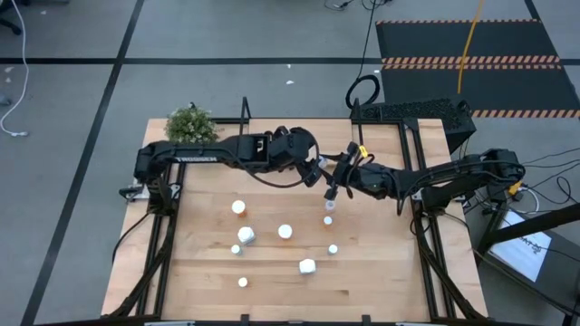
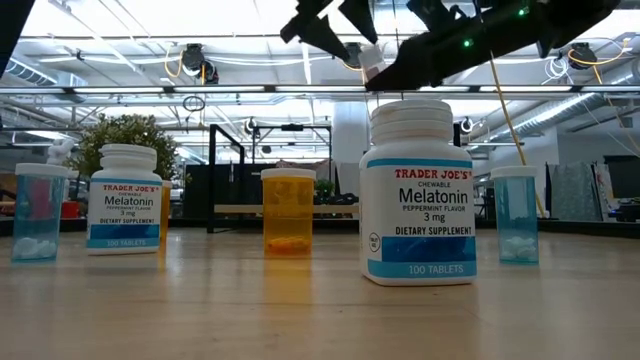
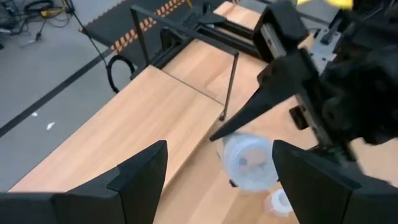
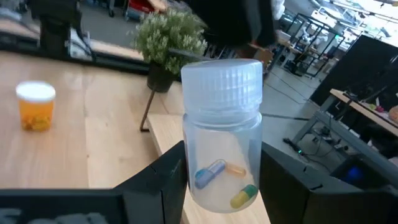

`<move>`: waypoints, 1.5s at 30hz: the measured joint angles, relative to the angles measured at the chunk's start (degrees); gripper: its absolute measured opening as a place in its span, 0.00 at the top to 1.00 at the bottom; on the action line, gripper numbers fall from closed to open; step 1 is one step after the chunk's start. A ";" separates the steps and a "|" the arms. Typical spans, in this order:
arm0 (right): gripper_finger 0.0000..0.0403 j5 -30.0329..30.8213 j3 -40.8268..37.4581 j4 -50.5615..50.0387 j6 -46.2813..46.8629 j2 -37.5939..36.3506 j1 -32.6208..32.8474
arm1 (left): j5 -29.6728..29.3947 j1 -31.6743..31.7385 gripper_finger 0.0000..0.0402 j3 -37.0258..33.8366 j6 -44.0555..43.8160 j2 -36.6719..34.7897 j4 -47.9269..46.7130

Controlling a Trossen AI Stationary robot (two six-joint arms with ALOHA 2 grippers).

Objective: Pick and place medicine bottles onto shelf by color
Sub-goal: Put the left transparent pill bottle on the shelf

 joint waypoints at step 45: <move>0.60 2.78 0.00 -3.38 -6.83 0.02 0.00 | 1.97 0.08 0.53 -0.01 1.77 4.08 0.90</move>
